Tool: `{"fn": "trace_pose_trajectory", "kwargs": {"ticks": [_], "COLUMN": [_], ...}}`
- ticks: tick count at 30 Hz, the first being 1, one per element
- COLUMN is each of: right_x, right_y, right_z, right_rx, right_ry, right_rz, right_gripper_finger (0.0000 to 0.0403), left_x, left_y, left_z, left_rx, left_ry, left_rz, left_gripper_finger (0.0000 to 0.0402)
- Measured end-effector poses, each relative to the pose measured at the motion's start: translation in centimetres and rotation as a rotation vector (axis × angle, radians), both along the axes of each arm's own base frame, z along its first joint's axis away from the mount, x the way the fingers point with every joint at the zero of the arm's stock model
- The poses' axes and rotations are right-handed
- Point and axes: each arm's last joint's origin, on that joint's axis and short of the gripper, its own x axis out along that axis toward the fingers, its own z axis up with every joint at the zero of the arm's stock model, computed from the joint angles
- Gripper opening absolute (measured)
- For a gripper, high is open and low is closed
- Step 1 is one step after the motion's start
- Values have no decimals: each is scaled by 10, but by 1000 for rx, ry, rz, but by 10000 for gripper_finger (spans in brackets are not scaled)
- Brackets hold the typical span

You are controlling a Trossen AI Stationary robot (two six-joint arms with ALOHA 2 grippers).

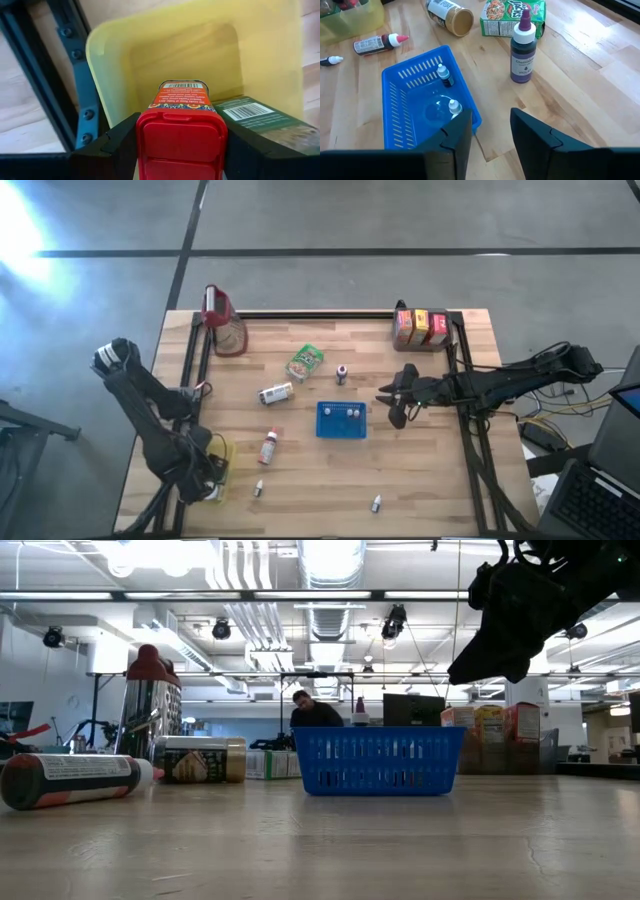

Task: Pick & Place Kitchen Items
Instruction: Put the red seasoning can into the yellow bin

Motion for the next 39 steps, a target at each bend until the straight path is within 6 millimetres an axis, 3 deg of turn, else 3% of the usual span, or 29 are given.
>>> {"fn": "trace_pose_trajectory", "kwargs": {"ticks": [7,26,39], "right_x": [0,0,0], "right_y": [0,0,0], "right_z": [-1,-1,-1], "right_rx": [3,3,3], "right_ry": [1,0,-1], "right_rz": [-3,-3,-3], "right_gripper_finger": [124,68,101], "left_x": [-1,1,1], "left_y": [1,-2,-2], "left_z": [-13,-11,-11], "left_rx": [-18,-49,-44], "left_ry": [-8,-32,-29], "left_rz": [-11,-101,-93], "left_gripper_finger": [227,249,252]}}
